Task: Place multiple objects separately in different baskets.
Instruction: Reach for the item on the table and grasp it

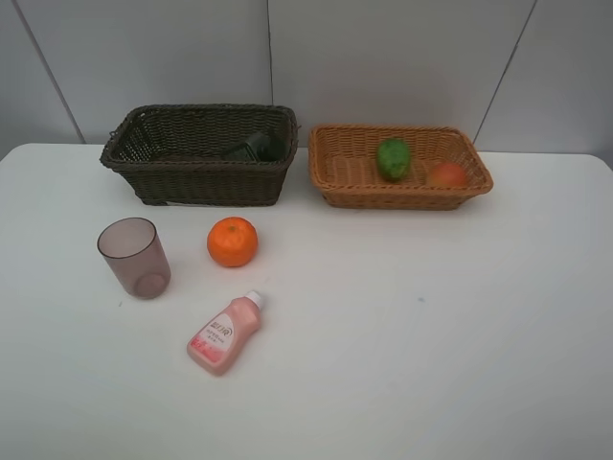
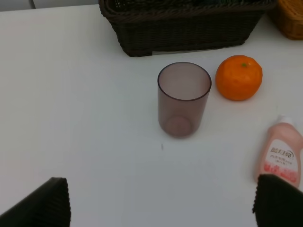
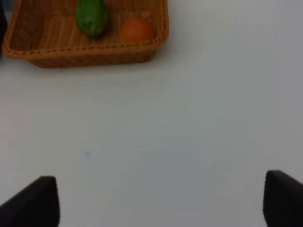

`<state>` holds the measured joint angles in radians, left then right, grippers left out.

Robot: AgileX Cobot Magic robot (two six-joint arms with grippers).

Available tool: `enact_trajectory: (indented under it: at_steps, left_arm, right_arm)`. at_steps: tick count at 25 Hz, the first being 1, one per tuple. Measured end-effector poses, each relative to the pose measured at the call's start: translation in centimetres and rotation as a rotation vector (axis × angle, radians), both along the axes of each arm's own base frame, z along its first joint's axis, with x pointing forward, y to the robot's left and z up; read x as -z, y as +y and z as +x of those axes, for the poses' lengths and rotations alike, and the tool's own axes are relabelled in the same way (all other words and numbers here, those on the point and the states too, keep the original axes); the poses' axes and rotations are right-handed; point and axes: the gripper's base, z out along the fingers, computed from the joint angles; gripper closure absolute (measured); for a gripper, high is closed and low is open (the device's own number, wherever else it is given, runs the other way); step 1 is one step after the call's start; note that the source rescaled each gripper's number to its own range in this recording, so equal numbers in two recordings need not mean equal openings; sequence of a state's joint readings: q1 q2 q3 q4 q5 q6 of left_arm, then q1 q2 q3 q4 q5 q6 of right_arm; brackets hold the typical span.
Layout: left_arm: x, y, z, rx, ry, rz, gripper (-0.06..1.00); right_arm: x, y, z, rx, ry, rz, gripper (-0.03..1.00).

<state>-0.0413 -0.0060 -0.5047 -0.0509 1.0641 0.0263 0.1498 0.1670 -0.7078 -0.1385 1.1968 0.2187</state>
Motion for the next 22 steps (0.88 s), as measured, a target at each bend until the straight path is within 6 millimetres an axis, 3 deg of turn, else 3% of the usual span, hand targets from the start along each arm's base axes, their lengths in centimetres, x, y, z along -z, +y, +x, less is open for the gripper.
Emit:
enact_trajectory:
  at_steps: [10,14,19,22]
  left_arm:
    - [0.0,0.0,0.0,0.000,0.000,0.000,-0.06]
    - [0.0,0.0,0.0,0.000,0.000,0.000,-0.06]
    - [0.0,0.0,0.0,0.000,0.000,0.000,-0.06]
    - [0.0,0.0,0.0,0.000,0.000,0.000,-0.06]
  right_arm:
    - [0.2,-1.2,-3.3,0.051,-0.190,-0.037,0.09]
    - [0.7,-0.8,-2.4,0.029,-0.212,-0.028,0.09]
    - [3.3,-0.1,-0.6,-0.013,-0.155,0.003,0.09]
    - [3.3,-0.2,-0.5,-0.003,-0.161,-0.014,0.09]
